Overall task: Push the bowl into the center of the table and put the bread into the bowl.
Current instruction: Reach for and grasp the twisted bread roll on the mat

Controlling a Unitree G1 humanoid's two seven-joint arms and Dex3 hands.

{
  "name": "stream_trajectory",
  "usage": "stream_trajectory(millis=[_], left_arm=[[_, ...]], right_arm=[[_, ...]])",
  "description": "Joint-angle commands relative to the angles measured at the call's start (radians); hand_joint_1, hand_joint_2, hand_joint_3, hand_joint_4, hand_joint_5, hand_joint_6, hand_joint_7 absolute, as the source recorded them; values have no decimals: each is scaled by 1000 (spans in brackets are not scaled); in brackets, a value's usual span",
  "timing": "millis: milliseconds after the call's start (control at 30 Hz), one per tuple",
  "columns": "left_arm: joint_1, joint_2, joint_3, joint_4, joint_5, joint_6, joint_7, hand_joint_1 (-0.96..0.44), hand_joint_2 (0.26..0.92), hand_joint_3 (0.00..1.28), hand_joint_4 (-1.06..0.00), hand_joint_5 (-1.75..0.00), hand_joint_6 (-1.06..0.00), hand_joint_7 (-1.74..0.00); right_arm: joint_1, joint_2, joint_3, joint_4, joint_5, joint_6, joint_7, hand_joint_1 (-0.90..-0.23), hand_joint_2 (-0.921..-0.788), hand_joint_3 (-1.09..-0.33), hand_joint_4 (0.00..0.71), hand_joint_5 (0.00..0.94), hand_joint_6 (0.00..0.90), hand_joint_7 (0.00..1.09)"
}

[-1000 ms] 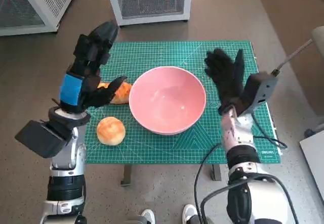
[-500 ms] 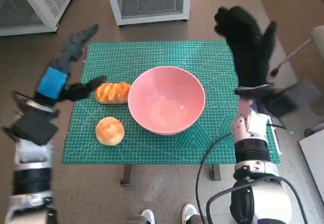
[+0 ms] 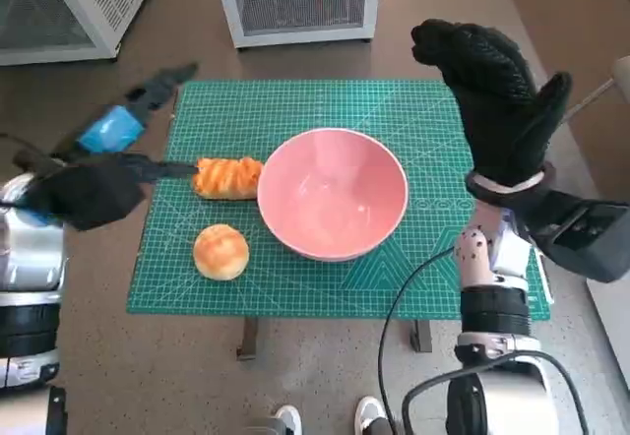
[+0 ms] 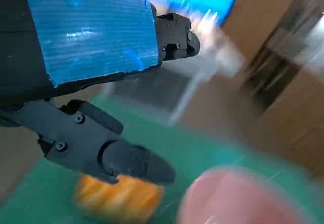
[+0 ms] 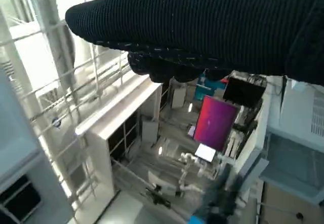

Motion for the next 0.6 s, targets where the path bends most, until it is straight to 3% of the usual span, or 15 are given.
stream_trajectory(millis=[33, 600], left_arm=[[-75, 13, -85, 4, 85, 115, -58, -4, 681, 14, 1, 1, -41, -169], [-167, -88, -242, 179, 230, 201, -1, -8, 688, 14, 1, 1, -126, -83]], right_arm=[[38, 0, 13, -20, -6, 24, -24, -587, -921, -678, 240, 23, 21, 601], [59, 0, 26, -58, 5, 71, -44, -581, -921, -683, 247, 20, 15, 610]])
